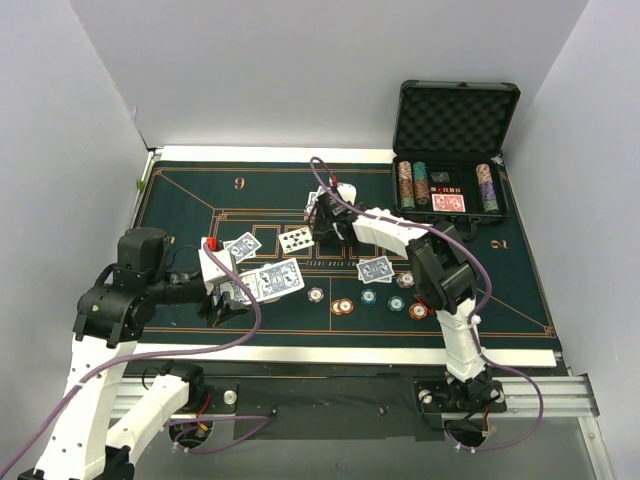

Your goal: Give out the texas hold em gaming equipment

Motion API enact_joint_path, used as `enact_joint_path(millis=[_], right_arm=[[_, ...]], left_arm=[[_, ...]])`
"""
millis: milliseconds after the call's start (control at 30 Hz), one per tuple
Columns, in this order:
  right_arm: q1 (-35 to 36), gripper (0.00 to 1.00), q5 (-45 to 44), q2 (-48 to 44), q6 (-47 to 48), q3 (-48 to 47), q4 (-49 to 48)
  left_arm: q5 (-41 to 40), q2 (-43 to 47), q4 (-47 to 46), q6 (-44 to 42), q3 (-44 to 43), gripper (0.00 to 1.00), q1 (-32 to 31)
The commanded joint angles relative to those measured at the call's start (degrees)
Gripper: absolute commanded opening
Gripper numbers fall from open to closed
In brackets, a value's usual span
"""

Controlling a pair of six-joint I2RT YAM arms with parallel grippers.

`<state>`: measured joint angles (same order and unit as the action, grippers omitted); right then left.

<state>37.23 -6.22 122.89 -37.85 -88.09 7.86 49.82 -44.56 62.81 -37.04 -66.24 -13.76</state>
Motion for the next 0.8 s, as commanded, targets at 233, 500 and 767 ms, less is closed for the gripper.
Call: enact_joint_path(millis=[233,500,767], right_arm=[[-0.76,0.49,-5.47,-11.87,-3.99,21.2,-1.62],[-2.51,0.48,-7.49,-20.14,-4.69,31.4,-2.67],[-3.57,0.48,-7.84,-23.92,-3.9,33.25,-1.27]], left_arm=[[2.12,1.66,-2.6,1.18,0.41,0.3,0.14],[2.47,2.02,-2.6,1.0,0.67,0.3,0.22],[2.38,2.19,-2.07,0.74,0.41,0.3,0.22]])
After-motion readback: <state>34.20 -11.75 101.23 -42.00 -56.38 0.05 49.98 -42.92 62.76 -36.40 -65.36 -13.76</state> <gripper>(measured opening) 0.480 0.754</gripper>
